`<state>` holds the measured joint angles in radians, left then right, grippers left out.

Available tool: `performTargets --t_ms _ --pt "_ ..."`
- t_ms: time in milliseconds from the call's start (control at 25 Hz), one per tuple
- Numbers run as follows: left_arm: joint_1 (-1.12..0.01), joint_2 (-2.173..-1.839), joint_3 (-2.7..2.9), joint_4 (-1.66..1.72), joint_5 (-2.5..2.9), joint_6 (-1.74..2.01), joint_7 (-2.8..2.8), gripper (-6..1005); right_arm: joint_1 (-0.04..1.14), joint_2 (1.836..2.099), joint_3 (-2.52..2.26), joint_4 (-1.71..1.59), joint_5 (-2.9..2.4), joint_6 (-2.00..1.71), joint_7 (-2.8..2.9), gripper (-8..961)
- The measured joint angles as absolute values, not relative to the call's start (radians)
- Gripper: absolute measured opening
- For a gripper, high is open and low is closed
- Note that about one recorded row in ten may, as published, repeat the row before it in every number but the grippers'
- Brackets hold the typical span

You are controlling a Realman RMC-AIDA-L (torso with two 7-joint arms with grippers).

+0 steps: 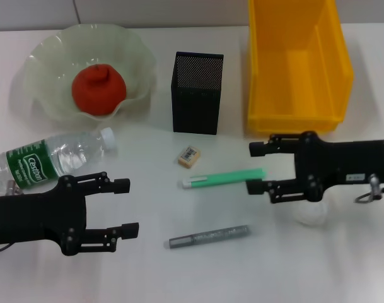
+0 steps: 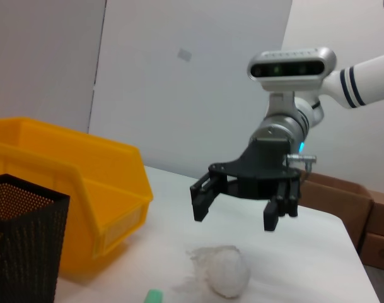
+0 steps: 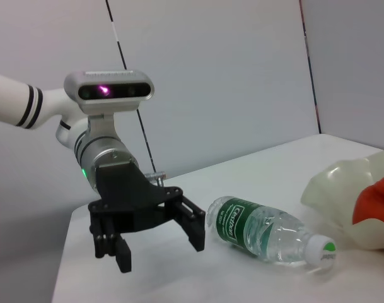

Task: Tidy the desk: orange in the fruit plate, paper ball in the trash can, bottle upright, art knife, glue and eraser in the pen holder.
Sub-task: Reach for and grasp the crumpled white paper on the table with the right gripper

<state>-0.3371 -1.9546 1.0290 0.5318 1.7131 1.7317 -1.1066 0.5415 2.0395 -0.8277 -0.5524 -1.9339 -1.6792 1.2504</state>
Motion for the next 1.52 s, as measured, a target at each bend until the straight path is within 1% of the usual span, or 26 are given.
performTargets --t_ms 120,240,400,600,640,680,840,1000,1040,1080,1240,1520 --pt "-0.340 -1.955 1.030 0.532 1.713 1.737 -1.111 794 0.543 2.026 -0.827 -0.621 -1.960 -1.730 1.347 759" --pt "-0.342 -1.956 1.032 0.532 1.714 1.738 -1.113 794 0.552 2.019 -0.822 -0.782 -2.053 -1.813 1.513 759" --pt "-0.343 -1.960 1.030 0.532 1.714 1.739 -1.114 794 0.577 2.017 -0.822 -0.893 -2.150 -1.859 1.609 759" --pt "-0.344 -1.960 1.025 0.532 1.714 1.740 -1.115 794 0.650 2.015 -0.830 -1.004 -2.320 -1.907 1.711 759" --pt "-0.344 -1.961 1.025 0.532 1.714 1.740 -1.115 794 0.683 2.015 -0.832 -1.027 -2.384 -1.916 1.732 759" --pt "-0.344 -1.961 1.025 0.532 1.714 1.740 -1.115 794 0.683 2.015 -0.832 -1.027 -2.384 -1.916 1.732 758" --pt "-0.341 -1.963 1.022 0.532 1.714 1.738 -1.116 794 0.742 2.026 -0.888 -1.068 -2.509 -1.918 1.765 758" --pt "-0.340 -1.964 1.016 0.532 1.713 1.736 -1.116 794 0.766 2.035 -0.961 -1.076 -2.564 -1.900 1.806 758" --pt "-0.339 -1.964 1.015 0.532 1.712 1.735 -1.116 794 0.772 2.048 -1.001 -1.083 -2.602 -1.883 1.826 758" --pt "-0.338 -1.964 1.015 0.532 1.711 1.735 -1.116 794 0.772 2.048 -1.001 -1.083 -2.602 -1.883 1.826 758" --pt "-0.335 -1.965 1.000 0.532 1.710 1.735 -1.117 794 0.769 2.079 -1.088 -1.098 -2.674 -1.835 1.833 759" --pt "-0.335 -1.967 0.989 0.532 1.711 1.738 -1.117 794 0.757 2.083 -1.133 -1.090 -2.675 -1.792 1.835 746"
